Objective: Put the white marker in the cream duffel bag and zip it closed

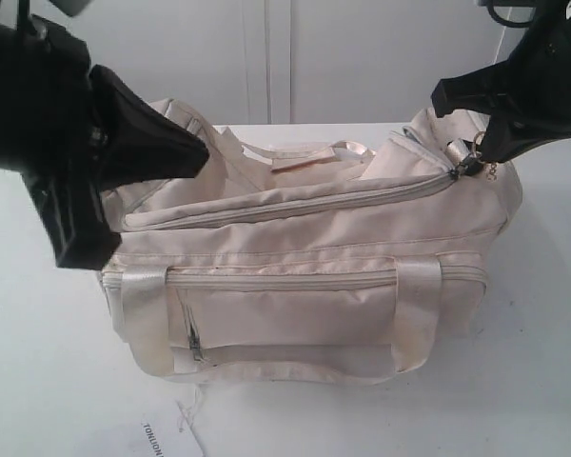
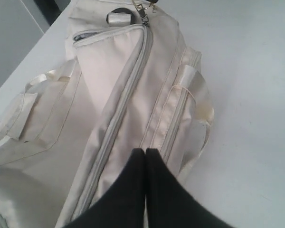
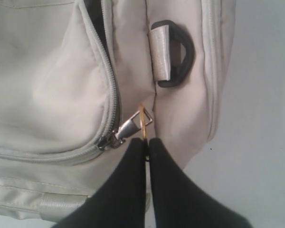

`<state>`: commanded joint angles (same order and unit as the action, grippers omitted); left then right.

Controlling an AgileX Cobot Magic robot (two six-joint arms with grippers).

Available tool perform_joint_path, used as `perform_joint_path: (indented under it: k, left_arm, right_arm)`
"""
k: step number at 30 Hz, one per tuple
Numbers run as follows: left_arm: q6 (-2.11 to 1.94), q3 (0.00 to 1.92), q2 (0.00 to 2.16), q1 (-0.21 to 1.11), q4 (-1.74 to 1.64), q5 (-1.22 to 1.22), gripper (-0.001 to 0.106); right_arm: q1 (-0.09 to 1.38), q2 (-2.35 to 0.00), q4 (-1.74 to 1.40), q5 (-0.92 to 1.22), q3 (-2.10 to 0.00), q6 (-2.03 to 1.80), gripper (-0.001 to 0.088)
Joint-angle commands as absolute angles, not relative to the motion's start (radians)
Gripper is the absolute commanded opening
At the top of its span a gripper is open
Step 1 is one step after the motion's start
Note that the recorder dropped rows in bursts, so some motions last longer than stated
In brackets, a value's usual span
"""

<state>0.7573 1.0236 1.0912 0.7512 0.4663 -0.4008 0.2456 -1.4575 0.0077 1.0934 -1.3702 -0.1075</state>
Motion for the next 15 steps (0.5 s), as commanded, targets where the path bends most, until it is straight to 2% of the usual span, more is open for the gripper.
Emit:
perform_joint_path:
  k: [15]
  left_arm:
    - [0.759,1.007,1.333,0.994,0.336,-0.167,0.000]
  right_arm:
    - [0.246,-1.457,0.012,1.091,-1.370,-0.108,0.0000]
